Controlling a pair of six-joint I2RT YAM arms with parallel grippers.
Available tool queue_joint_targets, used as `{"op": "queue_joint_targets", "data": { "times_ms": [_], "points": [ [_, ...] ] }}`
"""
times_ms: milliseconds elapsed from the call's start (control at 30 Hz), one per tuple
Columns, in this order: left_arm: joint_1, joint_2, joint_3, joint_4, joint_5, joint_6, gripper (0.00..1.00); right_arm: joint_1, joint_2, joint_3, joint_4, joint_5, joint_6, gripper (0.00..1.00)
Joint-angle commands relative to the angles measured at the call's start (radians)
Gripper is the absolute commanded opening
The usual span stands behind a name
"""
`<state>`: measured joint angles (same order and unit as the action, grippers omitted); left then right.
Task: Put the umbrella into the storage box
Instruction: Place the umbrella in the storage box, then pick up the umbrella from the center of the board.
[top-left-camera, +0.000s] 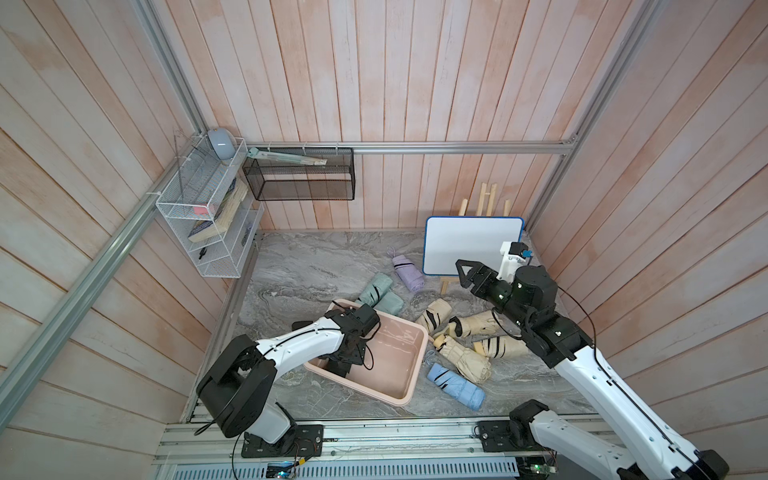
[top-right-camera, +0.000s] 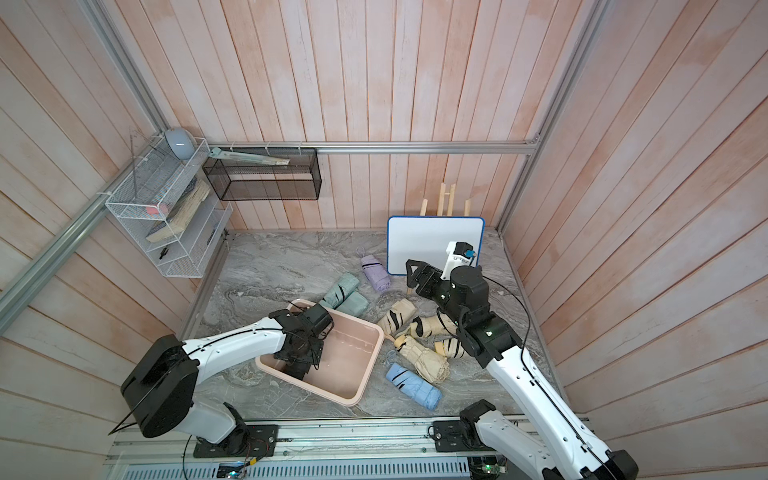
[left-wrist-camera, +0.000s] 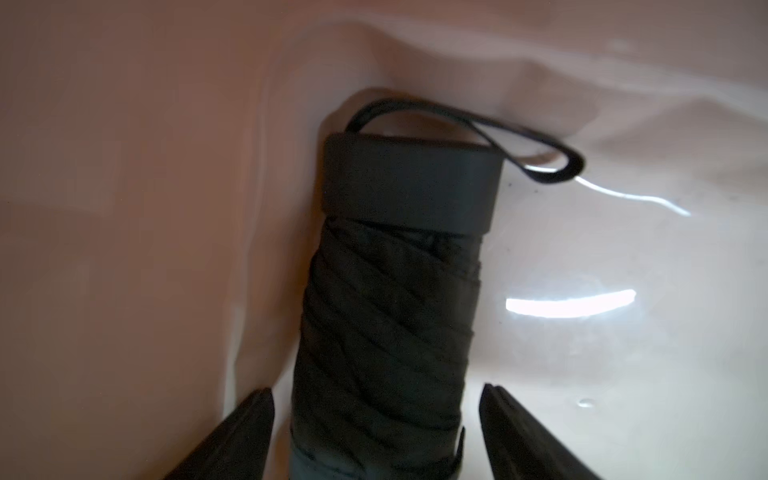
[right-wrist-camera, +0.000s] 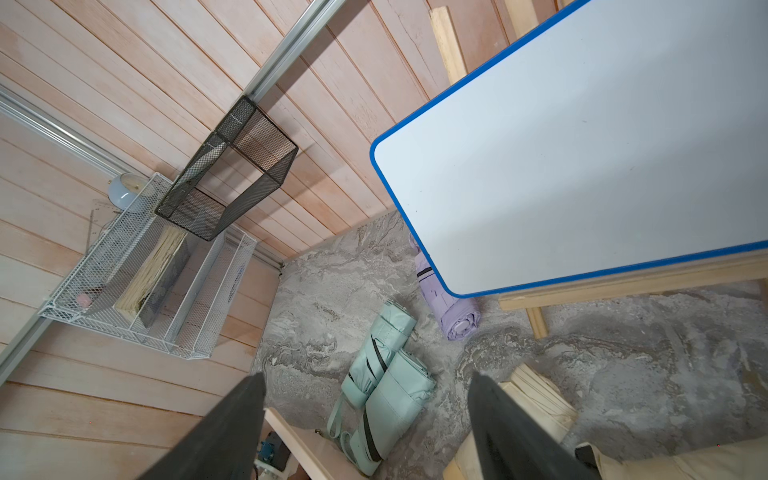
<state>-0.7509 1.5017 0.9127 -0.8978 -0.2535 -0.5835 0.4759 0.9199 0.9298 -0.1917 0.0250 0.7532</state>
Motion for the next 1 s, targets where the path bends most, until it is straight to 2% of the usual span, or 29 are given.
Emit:
{"op": "queue_joint_targets", "data": {
  "times_ms": [0, 100, 233, 400, 500, 600, 667, 800, 967],
  "points": [
    [-0.033, -0.096, 0.07, -0.031, -0.051, 0.024, 0.84, -0.005, -0.004, -0.007, -0.015, -0.003, -0.005, 0.82],
    [-0.062, -0.181, 0.11, -0.058, -0.038, 0.03, 0.83, -0.005, 0.013, 0.001, -0.022, -0.009, -0.019, 0.82],
    [-0.056, -0.279, 0.175, -0.061, -0.013, 0.046, 0.82, -0.005, 0.052, 0.039, -0.078, -0.033, -0.051, 0.82],
    [0.089, -0.28, 0.297, -0.109, -0.002, 0.079, 0.83, 0.023, 0.115, 0.099, -0.21, -0.074, -0.055, 0.8],
    [0.176, -0.274, 0.342, -0.089, 0.04, 0.103, 0.83, 0.075, 0.162, 0.127, -0.327, -0.031, -0.069, 0.79],
    [0.242, -0.282, 0.346, -0.028, 0.126, 0.144, 0.84, 0.081, 0.238, 0.17, -0.486, 0.006, -0.055, 0.75],
    [0.284, -0.293, 0.331, 0.023, 0.2, 0.186, 0.84, 0.081, 0.296, 0.198, -0.567, -0.011, -0.075, 0.74],
    [0.334, -0.32, 0.307, 0.111, 0.281, 0.217, 0.83, 0.086, 0.332, 0.184, -0.671, -0.005, -0.152, 0.73],
    [0.35, -0.334, 0.278, 0.209, 0.341, 0.207, 0.84, 0.084, 0.311, 0.051, -0.667, -0.027, -0.204, 0.76]
  ]
}}
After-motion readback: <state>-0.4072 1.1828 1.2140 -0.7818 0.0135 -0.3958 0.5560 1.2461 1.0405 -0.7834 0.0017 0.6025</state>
